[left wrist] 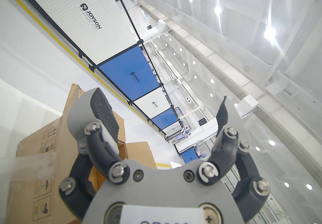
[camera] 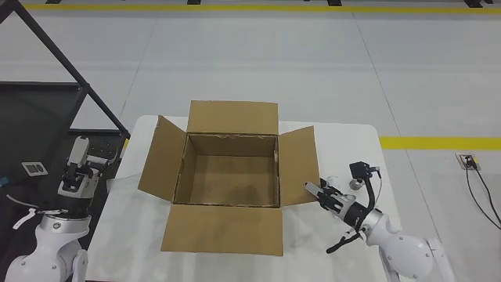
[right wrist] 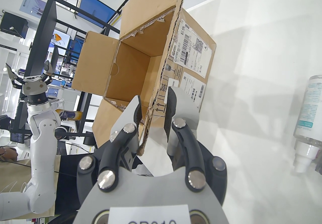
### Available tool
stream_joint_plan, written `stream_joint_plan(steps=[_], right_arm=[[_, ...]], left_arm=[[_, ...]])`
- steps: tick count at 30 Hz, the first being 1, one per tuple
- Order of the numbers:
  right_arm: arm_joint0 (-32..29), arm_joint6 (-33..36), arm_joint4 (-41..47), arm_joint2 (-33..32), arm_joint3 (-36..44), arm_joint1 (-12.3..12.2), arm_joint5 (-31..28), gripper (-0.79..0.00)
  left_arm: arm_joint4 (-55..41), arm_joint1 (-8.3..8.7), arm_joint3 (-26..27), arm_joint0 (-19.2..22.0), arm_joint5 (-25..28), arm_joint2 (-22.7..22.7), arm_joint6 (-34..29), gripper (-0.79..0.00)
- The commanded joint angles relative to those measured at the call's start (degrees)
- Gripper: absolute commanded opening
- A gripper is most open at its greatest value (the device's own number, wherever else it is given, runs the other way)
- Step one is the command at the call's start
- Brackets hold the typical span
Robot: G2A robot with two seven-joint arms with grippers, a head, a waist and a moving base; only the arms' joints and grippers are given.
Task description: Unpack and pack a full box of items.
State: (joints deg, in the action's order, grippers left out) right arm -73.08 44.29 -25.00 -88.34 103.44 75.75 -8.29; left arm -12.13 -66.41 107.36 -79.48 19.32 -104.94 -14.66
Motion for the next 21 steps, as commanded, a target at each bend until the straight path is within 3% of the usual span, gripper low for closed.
stream_joint_plan(steps=[1, 10, 13, 21], right_arm=[[0.2, -0.1, 0.0, 0.3, -0.1, -0.1, 0.1, -0.56], [0.6, -0.4, 0.1, 1.3, -0.1, -0.7, 0.6, -0.631], [0.7, -0.6, 0.2, 1.6, -0.1, -0.9, 0.8, -0.693], [1.0, -1.1, 0.6, 2.6, -0.2, -1.3, 1.1, -0.723]], left_arm=[[-0.1, 0.0, 0.0, -0.1, 0.0, -0.1, -0.1, 0.0], [-0.1, -0.04, 0.0, -0.2, 0.1, -0.2, -0.2, 0.0], [-0.1, -0.05, 0.0, -0.2, 0.2, -0.2, -0.2, 0.0], [-0.1, -0.07, 0.0, -0.2, 0.3, -0.3, -0.4, 0.0]])
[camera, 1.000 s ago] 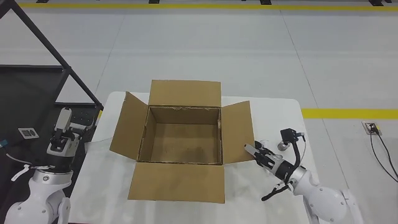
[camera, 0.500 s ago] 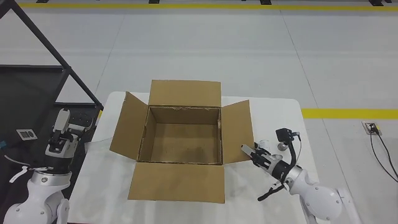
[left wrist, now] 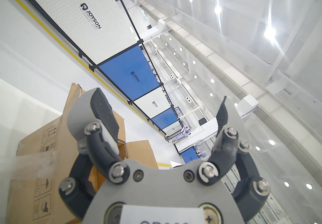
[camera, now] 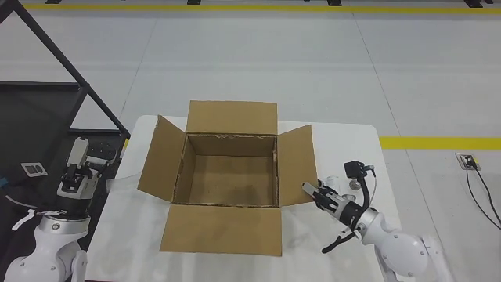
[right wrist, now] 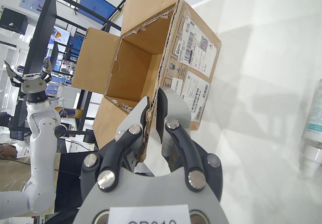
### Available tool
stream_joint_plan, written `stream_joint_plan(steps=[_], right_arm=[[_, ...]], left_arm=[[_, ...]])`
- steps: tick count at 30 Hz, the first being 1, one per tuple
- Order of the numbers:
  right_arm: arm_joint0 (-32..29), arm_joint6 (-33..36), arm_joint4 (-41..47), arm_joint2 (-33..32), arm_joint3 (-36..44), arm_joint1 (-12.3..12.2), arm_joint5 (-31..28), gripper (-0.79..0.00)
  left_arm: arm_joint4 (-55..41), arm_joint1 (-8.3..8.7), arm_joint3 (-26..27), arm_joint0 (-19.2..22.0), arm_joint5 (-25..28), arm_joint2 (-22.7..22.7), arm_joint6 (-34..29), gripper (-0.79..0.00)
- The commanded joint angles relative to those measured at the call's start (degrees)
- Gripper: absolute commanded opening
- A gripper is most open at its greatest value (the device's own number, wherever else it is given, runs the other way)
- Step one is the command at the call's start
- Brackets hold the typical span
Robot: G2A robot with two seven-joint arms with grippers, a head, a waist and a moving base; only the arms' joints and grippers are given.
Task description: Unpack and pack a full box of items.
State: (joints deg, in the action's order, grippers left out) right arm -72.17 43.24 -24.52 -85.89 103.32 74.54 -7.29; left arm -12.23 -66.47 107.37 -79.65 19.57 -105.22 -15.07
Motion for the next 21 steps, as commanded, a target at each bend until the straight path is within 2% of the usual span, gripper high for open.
stream_joint_plan(steps=[1, 6, 8, 9, 12, 19, 21], right_arm=[[0.2, -0.1, 0.0, 0.3, -0.1, -0.1, 0.1, -0.723], [0.7, -0.3, 0.3, 1.0, -0.5, -0.3, 0.2, -0.72], [0.9, -0.4, 0.2, 1.1, -0.6, -0.4, 0.4, -0.671], [0.9, -0.5, 0.4, 1.2, -0.6, -0.5, 0.5, -0.594], [0.7, -0.8, 0.4, 0.8, -0.2, -0.7, 0.9, 0.0], [-3.9, -4.0, -1.0, -4.1, 4.4, -1.5, 3.4, 0.0], [-6.4, -5.6, -3.2, -6.6, 6.9, -1.7, 5.9, 0.0]], left_arm=[[0.0, -0.01, -0.1, 0.0, 0.0, 0.0, 0.0, 0.0], [-0.1, -0.03, -0.1, 0.1, -0.1, 0.0, 0.1, 0.0], [0.0, -0.03, -0.2, 0.1, -0.1, 0.0, 0.0, 0.0], [-0.1, -0.04, -0.2, 0.1, -0.1, 0.0, 0.1, 0.0], [-0.1, -0.05, -0.3, 0.3, -0.2, 0.0, 0.1, 0.0], [0.2, -0.06, -0.2, 0.5, -0.4, 0.1, 0.2, 0.0], [0.1, -0.06, -0.5, 0.6, -0.6, 0.0, 0.2, 0.0]])
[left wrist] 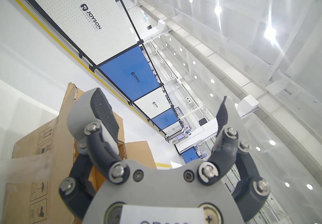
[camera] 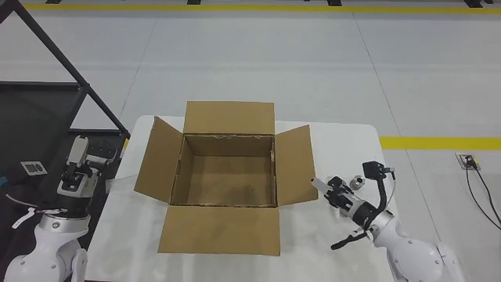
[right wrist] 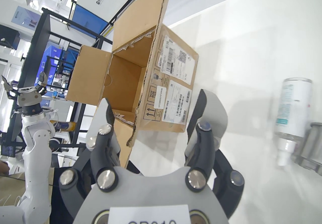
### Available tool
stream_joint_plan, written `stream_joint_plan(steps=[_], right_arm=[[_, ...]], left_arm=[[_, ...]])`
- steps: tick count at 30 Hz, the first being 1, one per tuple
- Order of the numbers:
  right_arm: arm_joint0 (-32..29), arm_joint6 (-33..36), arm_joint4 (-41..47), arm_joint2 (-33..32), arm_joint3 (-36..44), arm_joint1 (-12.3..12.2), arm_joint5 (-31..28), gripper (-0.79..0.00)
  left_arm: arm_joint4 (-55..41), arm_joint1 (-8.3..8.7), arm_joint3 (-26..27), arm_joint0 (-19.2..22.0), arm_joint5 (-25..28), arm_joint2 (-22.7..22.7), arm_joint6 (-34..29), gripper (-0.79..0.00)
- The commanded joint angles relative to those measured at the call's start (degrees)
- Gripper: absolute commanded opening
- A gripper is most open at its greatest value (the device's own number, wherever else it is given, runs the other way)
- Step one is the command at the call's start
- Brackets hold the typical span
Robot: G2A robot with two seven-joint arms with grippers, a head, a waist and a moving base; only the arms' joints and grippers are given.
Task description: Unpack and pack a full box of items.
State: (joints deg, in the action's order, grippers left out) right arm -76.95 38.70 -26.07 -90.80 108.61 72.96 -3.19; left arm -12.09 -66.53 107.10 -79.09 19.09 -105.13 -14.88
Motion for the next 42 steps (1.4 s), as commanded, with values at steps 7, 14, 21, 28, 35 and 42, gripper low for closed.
stream_joint_plan(steps=[7, 14, 21, 28, 35, 42], right_arm=[[-7.4, -1.8, -16.2, -3.2, 6.0, -0.7, 16.9, 0.0], [0.2, 4.3, -25.1, 2.2, -5.3, -1.0, 19.6, 0.0], [6.2, 7.7, -31.3, 5.2, -12.3, -1.2, 20.6, -0.025], [9.1, 11.4, -32.4, 5.8, -15.4, -1.4, 19.8, -0.08], [9.4, 13.5, -33.1, 5.7, -16.2, -1.6, 19.3, -0.135], [9.9, 14.4, -34.0, 5.7, -17.4, -1.7, 20.4, -0.277]], left_arm=[[0.4, -0.01, -0.2, 0.4, -0.5, 0.6, -0.3, 0.0], [1.2, -0.02, -0.2, 1.1, -0.8, 1.4, -0.6, 0.0], [1.7, -0.02, -0.1, 1.3, -1.2, 1.4, -0.4, 0.0], [1.8, -0.06, -0.2, 1.2, -1.2, 1.3, 0.3, 0.0], [1.8, -0.07, -0.2, 1.2, -1.2, 1.3, 0.3, 0.0], [1.8, -0.06, 0.0, 1.1, -1.0, 1.2, 0.0, 0.0]])
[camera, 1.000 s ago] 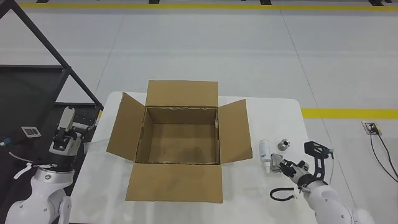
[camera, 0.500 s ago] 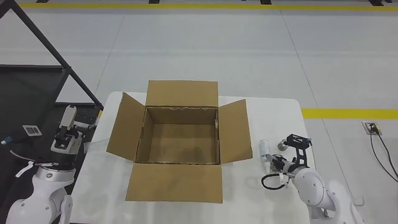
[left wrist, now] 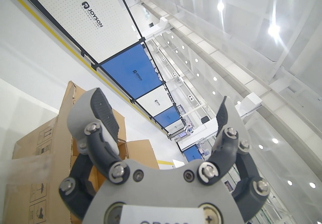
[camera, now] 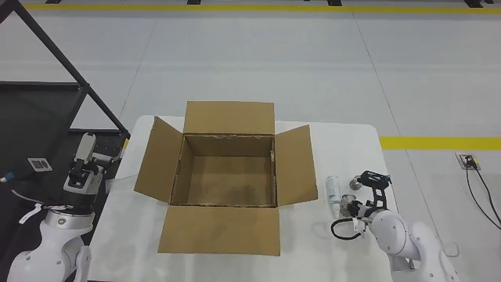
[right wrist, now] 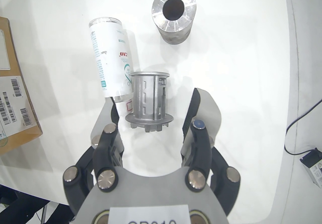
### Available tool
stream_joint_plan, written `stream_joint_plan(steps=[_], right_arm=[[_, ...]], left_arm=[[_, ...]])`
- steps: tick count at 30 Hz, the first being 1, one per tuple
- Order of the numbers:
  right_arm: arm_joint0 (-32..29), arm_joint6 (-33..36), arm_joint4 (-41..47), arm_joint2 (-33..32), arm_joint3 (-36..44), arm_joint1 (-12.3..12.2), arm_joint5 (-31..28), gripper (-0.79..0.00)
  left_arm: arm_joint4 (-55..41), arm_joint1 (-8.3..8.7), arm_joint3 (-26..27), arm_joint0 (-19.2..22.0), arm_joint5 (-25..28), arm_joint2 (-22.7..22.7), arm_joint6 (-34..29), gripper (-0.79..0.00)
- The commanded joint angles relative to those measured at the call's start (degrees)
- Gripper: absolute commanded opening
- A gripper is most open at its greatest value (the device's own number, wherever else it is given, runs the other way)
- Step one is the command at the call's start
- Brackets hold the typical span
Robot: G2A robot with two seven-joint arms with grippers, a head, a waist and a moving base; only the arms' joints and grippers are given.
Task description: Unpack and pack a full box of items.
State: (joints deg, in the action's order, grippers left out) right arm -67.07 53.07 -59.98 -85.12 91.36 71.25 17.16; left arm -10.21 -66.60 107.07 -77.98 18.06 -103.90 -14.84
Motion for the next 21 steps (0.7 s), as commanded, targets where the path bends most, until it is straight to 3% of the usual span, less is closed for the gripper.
stream_joint_plan(steps=[1, 21], right_arm=[[0.1, 0.2, -0.1, 0.0, -0.3, 0.0, 0.2, -0.277], [-3.7, -1.8, -1.4, -2.3, 3.7, -0.3, 3.9, -0.231]], left_arm=[[-0.1, 0.0, 0.0, -0.1, 0.1, -0.1, 0.0, 0.0], [0.1, -0.04, 0.6, -1.0, 0.5, -0.3, -0.2, 0.0]])
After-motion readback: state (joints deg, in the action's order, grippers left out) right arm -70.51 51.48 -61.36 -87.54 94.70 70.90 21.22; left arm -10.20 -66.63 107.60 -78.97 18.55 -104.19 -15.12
